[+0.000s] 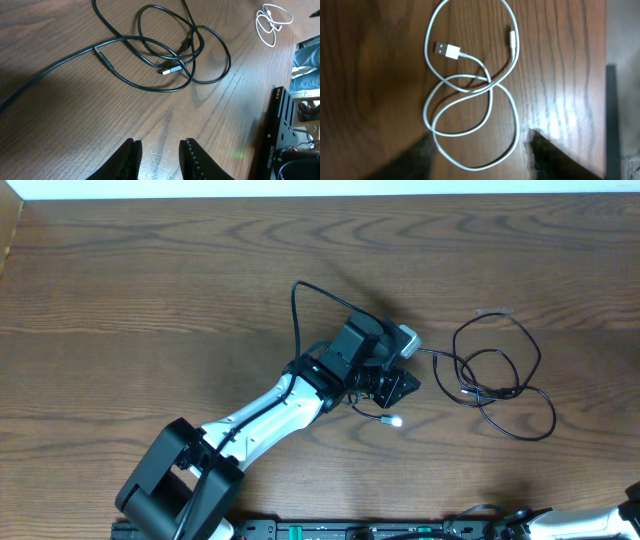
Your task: Untangle cables
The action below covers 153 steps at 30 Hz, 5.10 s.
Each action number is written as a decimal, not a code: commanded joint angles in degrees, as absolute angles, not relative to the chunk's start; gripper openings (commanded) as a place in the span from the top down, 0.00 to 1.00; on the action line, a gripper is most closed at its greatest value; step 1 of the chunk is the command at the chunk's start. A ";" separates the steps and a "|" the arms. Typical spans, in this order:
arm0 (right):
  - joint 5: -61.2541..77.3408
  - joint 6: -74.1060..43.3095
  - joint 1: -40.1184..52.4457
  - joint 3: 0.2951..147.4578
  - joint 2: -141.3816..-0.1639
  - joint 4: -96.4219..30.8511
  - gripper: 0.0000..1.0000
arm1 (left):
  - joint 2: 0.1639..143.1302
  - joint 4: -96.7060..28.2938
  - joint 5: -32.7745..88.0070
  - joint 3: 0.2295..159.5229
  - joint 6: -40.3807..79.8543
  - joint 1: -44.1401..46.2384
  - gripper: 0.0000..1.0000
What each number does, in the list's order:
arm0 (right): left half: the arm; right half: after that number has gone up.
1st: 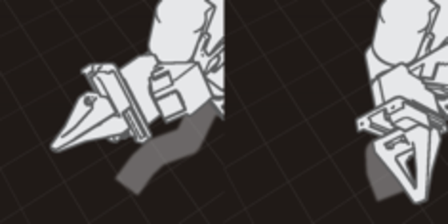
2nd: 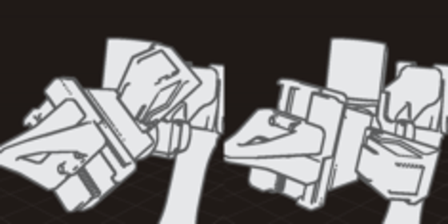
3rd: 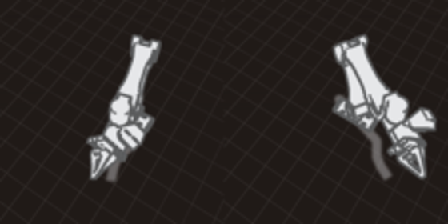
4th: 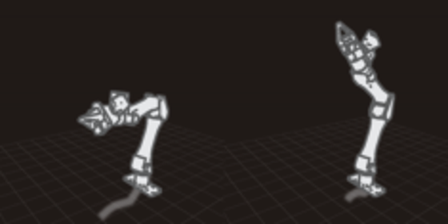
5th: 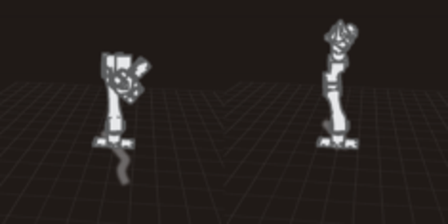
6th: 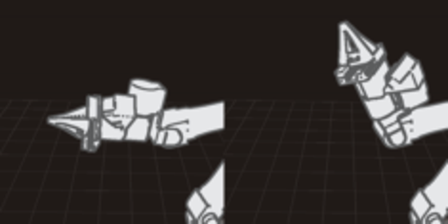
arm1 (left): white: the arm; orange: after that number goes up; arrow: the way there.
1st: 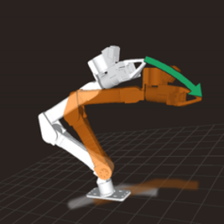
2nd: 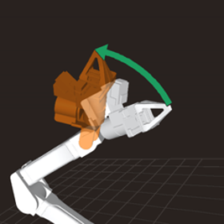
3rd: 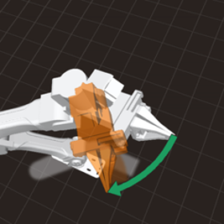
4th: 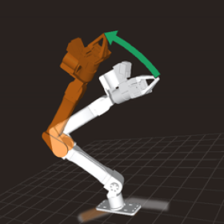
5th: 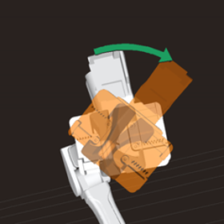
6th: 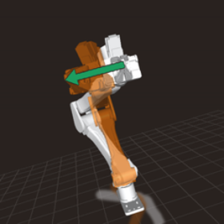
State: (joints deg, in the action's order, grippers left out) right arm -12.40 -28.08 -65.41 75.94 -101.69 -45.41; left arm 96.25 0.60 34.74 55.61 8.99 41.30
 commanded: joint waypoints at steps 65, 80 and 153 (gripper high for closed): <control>-2.22 -41.87 -8.97 44.21 -87.44 -36.77 0.09 | 54.15 -37.10 18.79 54.96 27.31 24.56 0.69; 17.32 -26.76 -0.30 42.30 -87.46 -21.08 0.99 | 54.15 -37.56 18.79 54.96 27.27 24.56 0.69; 79.70 -9.56 0.03 42.30 -87.31 4.54 0.32 | 89.69 5.15 49.34 54.98 6.94 24.03 0.92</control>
